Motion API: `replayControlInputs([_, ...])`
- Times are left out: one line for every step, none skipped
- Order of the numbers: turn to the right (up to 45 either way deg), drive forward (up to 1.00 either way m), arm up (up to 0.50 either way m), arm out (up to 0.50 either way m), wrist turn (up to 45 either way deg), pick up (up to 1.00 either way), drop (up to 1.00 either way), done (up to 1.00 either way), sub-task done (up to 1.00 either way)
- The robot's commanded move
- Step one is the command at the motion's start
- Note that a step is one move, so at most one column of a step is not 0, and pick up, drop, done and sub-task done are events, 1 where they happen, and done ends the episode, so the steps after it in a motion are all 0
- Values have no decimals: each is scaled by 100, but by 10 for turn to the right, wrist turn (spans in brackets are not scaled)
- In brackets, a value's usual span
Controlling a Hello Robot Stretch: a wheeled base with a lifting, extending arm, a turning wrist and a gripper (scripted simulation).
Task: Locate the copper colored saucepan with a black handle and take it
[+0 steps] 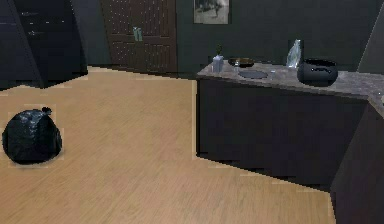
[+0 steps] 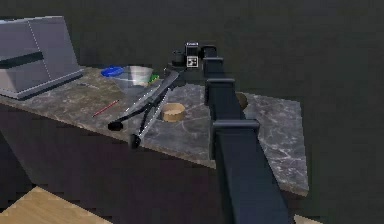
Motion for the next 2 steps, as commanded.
replayControlInputs([0,0,0,0,450,0,0,0,0])
replayControlInputs([0,0,0,0,450,0,0,0,0])
